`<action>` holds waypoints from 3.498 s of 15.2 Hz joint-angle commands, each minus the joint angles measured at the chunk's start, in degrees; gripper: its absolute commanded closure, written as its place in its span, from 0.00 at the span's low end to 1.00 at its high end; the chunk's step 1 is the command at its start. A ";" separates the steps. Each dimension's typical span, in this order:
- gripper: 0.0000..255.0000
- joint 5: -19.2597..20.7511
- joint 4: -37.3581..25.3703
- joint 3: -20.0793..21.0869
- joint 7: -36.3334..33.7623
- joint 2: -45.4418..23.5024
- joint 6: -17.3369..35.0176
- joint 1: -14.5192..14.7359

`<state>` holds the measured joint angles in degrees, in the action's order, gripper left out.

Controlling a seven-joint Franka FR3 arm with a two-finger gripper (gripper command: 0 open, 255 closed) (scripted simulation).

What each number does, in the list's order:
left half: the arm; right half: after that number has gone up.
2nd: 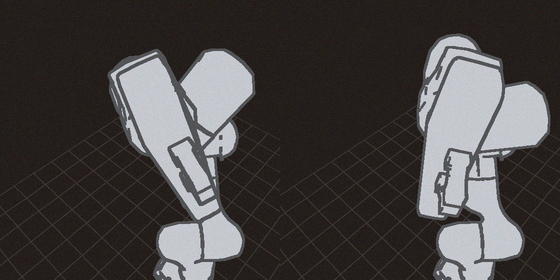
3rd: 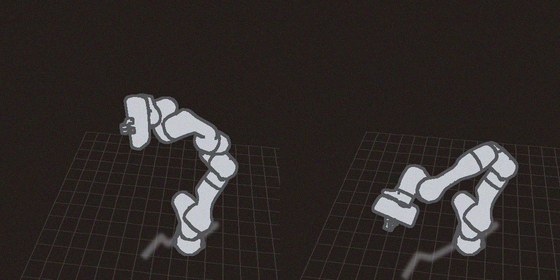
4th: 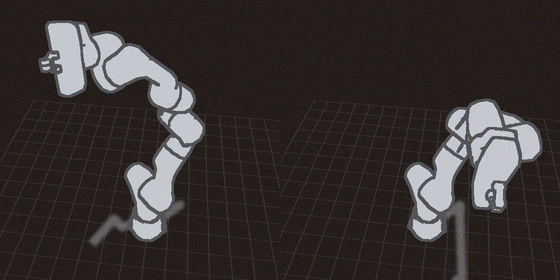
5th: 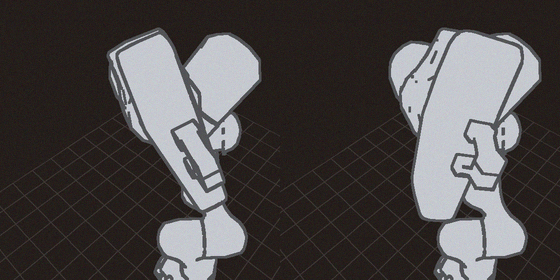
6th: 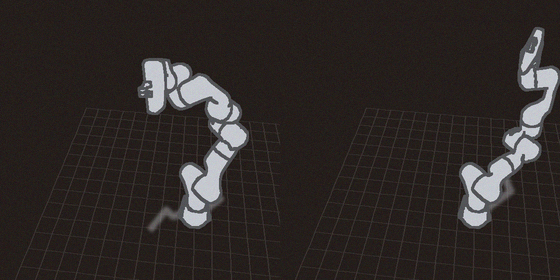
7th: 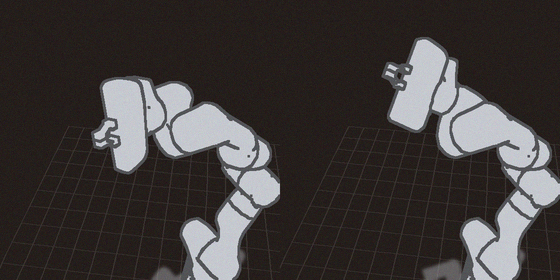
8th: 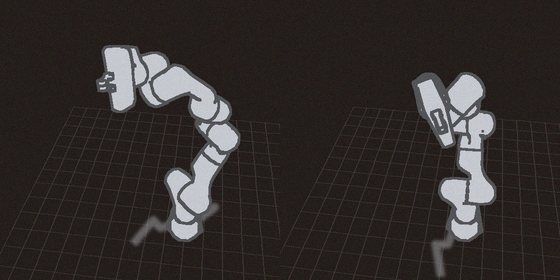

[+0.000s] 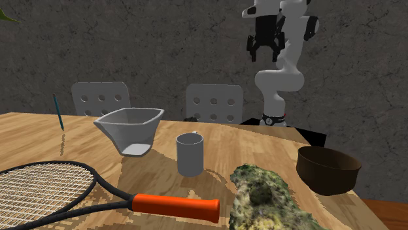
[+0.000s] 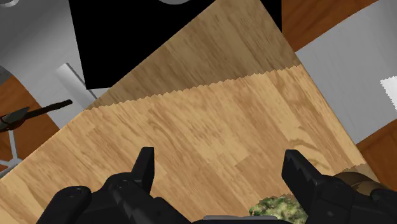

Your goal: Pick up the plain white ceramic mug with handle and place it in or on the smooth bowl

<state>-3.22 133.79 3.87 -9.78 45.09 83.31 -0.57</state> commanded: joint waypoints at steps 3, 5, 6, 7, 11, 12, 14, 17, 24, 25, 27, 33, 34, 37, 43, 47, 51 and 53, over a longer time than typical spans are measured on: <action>0.00 0.27 0.21 0.01 0.63 -3.13 3.89 -0.05; 0.00 0.53 0.10 0.04 1.22 -6.47 7.66 -0.10; 0.00 0.66 -0.09 0.05 1.49 -8.21 9.49 -0.12; 0.00 0.79 -0.35 0.07 1.76 -10.00 11.29 -0.15; 0.00 1.33 -2.22 0.18 2.72 -17.49 18.01 -0.27; 0.00 1.47 -2.89 0.21 2.94 -19.44 19.56 -0.29; 0.00 1.78 -4.46 0.29 3.33 -23.39 22.49 -0.34; 0.00 2.28 -7.41 0.43 3.86 -29.44 26.43 -0.42; 0.00 3.72 -16.93 0.75 4.75 -43.89 33.26 -0.42; 0.00 3.95 -18.60 0.79 4.86 -45.98 33.95 -0.39; 0.00 4.43 -22.17 0.86 5.05 -50.19 35.12 -0.31; 0.00 5.90 -35.03 0.94 5.64 -63.14 36.82 0.21; 0.00 6.14 -37.53 0.94 5.76 -65.38 36.83 0.34; 0.00 6.27 -37.50 0.90 5.74 -66.54 38.08 0.38; 0.00 6.51 -35.99 0.78 5.58 -68.50 41.54 0.41; 0.00 6.51 -36.01 0.78 5.58 -68.51 41.53 0.41; 1.00 6.51 -36.03 0.78 5.58 -68.51 41.52 0.41; 1.00 6.51 -36.03 0.78 5.58 -68.51 41.52 0.41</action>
<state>3.29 97.77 4.65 -4.19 -23.42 124.83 -0.16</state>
